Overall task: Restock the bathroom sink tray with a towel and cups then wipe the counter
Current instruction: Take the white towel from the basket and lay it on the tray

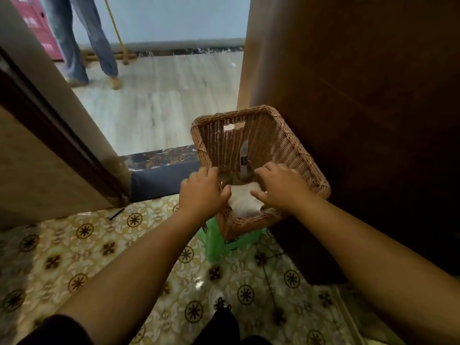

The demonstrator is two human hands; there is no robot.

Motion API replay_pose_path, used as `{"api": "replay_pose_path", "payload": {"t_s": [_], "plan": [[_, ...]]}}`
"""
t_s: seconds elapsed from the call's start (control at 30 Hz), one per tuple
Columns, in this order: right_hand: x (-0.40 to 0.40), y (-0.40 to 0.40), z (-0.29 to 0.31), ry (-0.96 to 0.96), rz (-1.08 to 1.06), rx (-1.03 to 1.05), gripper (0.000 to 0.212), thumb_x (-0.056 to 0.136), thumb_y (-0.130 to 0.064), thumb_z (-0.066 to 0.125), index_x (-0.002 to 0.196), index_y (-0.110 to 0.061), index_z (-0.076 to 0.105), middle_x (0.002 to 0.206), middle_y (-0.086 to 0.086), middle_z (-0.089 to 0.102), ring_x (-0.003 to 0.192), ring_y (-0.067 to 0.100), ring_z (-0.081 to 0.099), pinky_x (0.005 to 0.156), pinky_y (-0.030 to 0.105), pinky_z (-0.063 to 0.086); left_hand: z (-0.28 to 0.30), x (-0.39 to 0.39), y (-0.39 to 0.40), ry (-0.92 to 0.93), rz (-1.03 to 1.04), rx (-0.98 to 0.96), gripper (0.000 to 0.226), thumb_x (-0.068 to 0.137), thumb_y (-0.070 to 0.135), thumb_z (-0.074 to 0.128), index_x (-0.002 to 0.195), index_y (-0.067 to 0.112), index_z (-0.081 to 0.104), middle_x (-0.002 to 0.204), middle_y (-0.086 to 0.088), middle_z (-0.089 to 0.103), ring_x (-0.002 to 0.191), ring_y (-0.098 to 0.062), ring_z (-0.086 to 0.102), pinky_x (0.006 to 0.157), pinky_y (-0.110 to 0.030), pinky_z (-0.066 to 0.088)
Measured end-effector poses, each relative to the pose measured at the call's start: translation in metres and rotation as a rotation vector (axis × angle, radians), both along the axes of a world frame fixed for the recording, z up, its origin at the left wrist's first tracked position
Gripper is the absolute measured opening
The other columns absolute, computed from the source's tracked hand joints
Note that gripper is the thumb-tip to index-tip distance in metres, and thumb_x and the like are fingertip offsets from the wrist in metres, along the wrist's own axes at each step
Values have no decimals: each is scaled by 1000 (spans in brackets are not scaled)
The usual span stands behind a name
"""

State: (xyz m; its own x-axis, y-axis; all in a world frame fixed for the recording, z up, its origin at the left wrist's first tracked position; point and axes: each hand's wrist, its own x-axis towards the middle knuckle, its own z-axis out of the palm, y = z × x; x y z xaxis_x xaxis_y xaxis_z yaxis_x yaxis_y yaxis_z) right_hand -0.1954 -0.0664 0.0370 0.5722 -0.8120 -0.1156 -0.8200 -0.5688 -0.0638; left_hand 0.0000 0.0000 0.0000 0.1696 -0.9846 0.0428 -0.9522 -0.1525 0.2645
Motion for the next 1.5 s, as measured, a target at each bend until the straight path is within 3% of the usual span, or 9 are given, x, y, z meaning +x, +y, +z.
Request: {"api": "replay_pose_path", "payload": {"t_s": [0.2, 0.33, 0.43, 0.53, 0.73, 0.93, 1.07, 1.27, 1.5], "plan": [[9, -72, -33, 20, 11, 76, 56, 86, -57, 52, 131, -23, 49, 127, 3, 52, 116, 26, 49, 91, 45, 43, -18, 3, -61, 34, 71, 61, 47, 88, 52, 52, 121, 17, 53, 117, -8, 59, 104, -30, 55, 86, -45, 45], [19, -117, -71, 40, 40, 232, 56, 87, -55, 52, 132, -23, 49, 129, 5, 52, 117, 27, 48, 92, 47, 44, -32, 2, -79, 40, 155, 62, 53, 88, 48, 54, 129, 15, 49, 135, -11, 51, 118, -32, 49, 93, -47, 42], [29, -155, -113, 105, 70, 382, 58, 86, -53, 54, 133, -20, 49, 129, 7, 54, 117, 28, 50, 92, 46, 47, -48, -9, -82, 145, 310, 95, 69, 89, 41, 55, 147, 15, 27, 156, -15, 26, 138, -34, 31, 107, -52, 35], [43, -193, -163, 189, 114, 572, 50, 89, -45, 55, 128, -15, 52, 124, 12, 59, 108, 29, 56, 85, 41, 49, -61, -24, -87, 343, 509, 78, 78, 93, 30, 52, 154, 13, 5, 162, -15, 8, 143, -33, 25, 106, -42, 35], [63, -234, -270, 287, 81, 759, 33, 94, -22, 50, 123, -7, 58, 128, 18, 58, 114, 35, 54, 91, 39, 41, -75, -26, -96, 347, 704, 50, 68, 100, 22, 45, 154, 11, 7, 152, -17, 36, 122, -35, 51, 88, -39, 44], [48, -239, -330, 133, 298, 901, 83, 88, -15, 67, 152, -7, 14, 155, 21, 23, 141, 35, 26, 115, 38, 18, -78, -21, -99, 324, 714, 46, 64, 101, 25, 43, 155, 14, 8, 154, -11, 36, 132, -23, 42, 92, -16, 27], [46, -247, -345, 130, 309, 797, 97, 73, -32, 81, 151, -17, 25, 157, 15, 24, 141, 33, 25, 115, 44, 22, -77, -21, -99, 346, 716, 40, 65, 101, 25, 43, 155, 16, 7, 157, -9, 32, 136, -21, 38, 93, -11, 23], [78, -252, -343, 453, 139, 1020, 85, 68, -40, 84, 138, -11, 47, 143, 10, 47, 125, 26, 47, 97, 28, 40, -78, -17, -102, 351, 705, 42, 64, 101, 26, 43, 155, 17, 8, 157, -7, 32, 137, -20, 38, 98, -18, 26], [70, -238, -333, 348, 120, 1144, 63, 73, -20, 81, 130, -13, 55, 133, 10, 55, 118, 29, 53, 103, 44, 43, -80, -17, -101, 371, 700, 26, 63, 101, 25, 43, 154, 13, 10, 155, -12, 34, 132, -24, 40, 97, -20, 30]]}}
